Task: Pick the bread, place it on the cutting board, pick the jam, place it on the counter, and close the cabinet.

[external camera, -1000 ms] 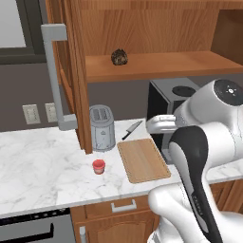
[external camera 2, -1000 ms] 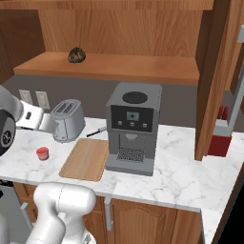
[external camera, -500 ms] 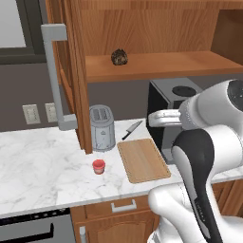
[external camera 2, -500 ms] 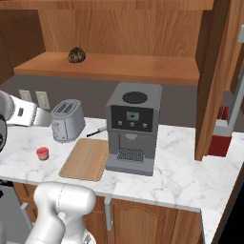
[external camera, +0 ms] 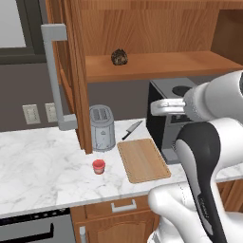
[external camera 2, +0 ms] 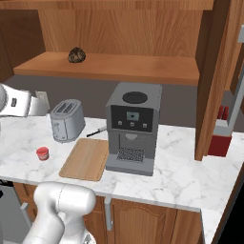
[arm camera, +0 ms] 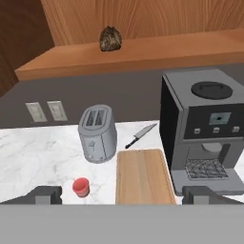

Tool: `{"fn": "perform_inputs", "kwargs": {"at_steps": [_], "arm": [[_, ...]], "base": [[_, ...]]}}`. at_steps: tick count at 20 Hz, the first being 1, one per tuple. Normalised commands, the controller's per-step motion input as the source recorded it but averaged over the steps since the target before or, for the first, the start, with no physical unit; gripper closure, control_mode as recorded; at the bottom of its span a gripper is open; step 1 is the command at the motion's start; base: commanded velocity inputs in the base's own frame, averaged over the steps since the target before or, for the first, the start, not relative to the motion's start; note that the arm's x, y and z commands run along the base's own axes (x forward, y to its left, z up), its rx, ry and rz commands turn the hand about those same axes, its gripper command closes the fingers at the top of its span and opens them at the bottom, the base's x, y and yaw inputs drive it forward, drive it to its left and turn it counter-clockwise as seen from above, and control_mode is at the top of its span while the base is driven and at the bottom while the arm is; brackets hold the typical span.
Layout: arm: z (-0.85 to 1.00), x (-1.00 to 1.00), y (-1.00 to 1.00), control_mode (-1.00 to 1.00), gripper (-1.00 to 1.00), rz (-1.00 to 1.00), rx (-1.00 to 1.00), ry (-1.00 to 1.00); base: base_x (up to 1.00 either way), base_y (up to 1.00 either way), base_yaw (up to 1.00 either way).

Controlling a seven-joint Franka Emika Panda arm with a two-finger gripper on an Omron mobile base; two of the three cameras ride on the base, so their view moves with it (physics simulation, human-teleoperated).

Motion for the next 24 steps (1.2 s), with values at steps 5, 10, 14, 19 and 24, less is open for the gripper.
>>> {"fn": "perform_inputs", "kwargs": {"at_steps": [5,10,14,19,24], "arm": [[0.24,0.00,0.00,-1.00,-1.00,0.00,0.00,-0.05],[0.24,0.12,0.00,-1.00,-1.00,0.00,0.00,-0.05],[0.28,0.18,0.00,-1.00,-1.00,0.00,0.00,-0.02],[0.26,0.27,0.00,-1.00,-1.00,0.00,0.00,0.00],[0.21,0.23,0.00,-1.00,-1.00,0.00,0.00,0.00]], "base": [[0.00,0.00,0.00],[0.00,0.00,0.00],[0.00,0.00,0.00],[0.00,0.00,0.00],[0.00,0.00,0.00]]}}
